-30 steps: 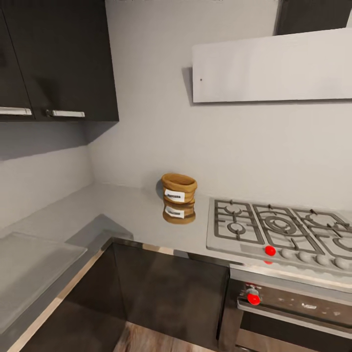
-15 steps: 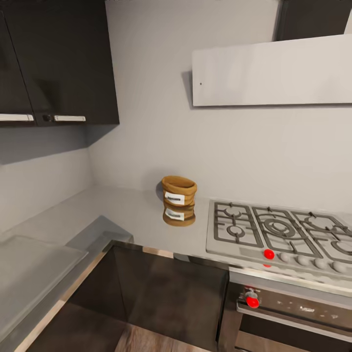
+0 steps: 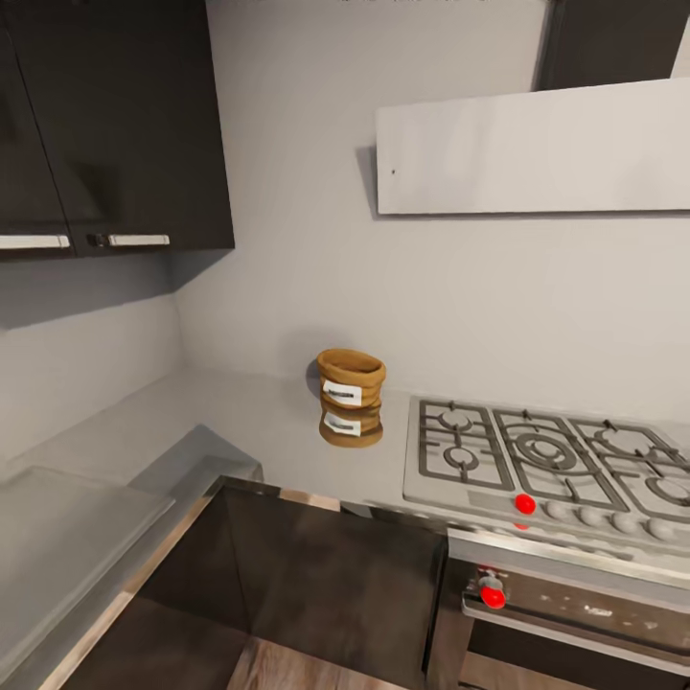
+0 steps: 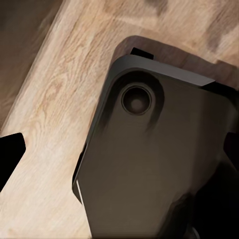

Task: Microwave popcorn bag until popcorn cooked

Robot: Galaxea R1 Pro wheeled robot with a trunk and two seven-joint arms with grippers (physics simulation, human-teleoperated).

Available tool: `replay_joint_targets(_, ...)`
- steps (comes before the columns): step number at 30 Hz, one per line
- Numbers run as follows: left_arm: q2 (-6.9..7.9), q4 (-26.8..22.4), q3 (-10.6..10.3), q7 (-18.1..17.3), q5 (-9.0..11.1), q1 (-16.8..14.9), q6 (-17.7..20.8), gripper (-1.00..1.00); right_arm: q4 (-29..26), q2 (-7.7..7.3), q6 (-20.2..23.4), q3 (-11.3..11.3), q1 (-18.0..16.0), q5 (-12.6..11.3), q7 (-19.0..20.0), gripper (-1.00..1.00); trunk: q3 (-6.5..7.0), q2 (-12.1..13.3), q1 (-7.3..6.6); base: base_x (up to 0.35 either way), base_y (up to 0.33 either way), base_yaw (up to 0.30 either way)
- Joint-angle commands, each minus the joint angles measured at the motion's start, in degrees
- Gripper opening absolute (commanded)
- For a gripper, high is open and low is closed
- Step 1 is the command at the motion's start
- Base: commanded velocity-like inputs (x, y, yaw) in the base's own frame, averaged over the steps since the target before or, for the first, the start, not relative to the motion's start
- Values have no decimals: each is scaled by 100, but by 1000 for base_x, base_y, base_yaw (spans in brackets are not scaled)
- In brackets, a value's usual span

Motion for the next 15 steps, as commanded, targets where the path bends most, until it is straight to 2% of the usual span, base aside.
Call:
replay_joint_targets(1,-4,-7,-4,20,33,-1,1,100,6,-13,11,-49,-6,57,13,100,6,37,-22,0,0,11)
replay_joint_targets(15,-9,-6,0,20,33,-1,1,100,6,-21,11,-40,-6,60,4,100,136,598,-330,0,0,37)
